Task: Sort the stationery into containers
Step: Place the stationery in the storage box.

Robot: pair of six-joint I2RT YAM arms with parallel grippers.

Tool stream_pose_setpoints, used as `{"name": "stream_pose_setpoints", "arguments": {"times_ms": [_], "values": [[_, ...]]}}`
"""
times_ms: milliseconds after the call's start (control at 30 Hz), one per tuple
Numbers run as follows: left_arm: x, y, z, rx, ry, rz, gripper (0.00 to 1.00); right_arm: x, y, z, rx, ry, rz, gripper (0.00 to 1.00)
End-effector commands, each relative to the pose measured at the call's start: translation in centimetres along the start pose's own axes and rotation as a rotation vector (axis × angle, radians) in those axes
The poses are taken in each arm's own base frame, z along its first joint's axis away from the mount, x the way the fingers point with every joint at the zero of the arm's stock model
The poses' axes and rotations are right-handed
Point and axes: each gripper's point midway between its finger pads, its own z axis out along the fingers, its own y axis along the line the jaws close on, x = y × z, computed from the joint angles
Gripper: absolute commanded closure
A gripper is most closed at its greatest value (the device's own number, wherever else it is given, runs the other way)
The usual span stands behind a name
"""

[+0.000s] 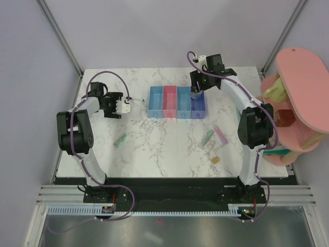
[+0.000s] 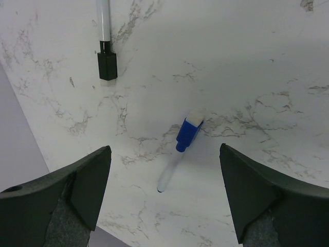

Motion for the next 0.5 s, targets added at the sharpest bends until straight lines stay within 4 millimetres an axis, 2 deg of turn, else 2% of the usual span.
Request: {"name": "stream_pose_setpoints", "arguments": {"times_ms": [0, 267, 467], "values": [[-0.9, -0.6, 0.9, 0.018, -0.061, 0.054, 0.08, -1.5, -1.5, 0.6, 0.050, -0.035, -0.026, 0.55], [-1.1, -0.9, 1.2, 0.024, -0.080, 0.055, 0.08, -1.1, -2.0, 1.4, 0.064, -0.024, -0.034, 0.55], [-1.2, -1.3, 1.6, 0.034, -0.091, 0.053, 0.11, -0.5, -2.5, 2.4, 0.083, -0.011, -0.037, 0.55]]}}
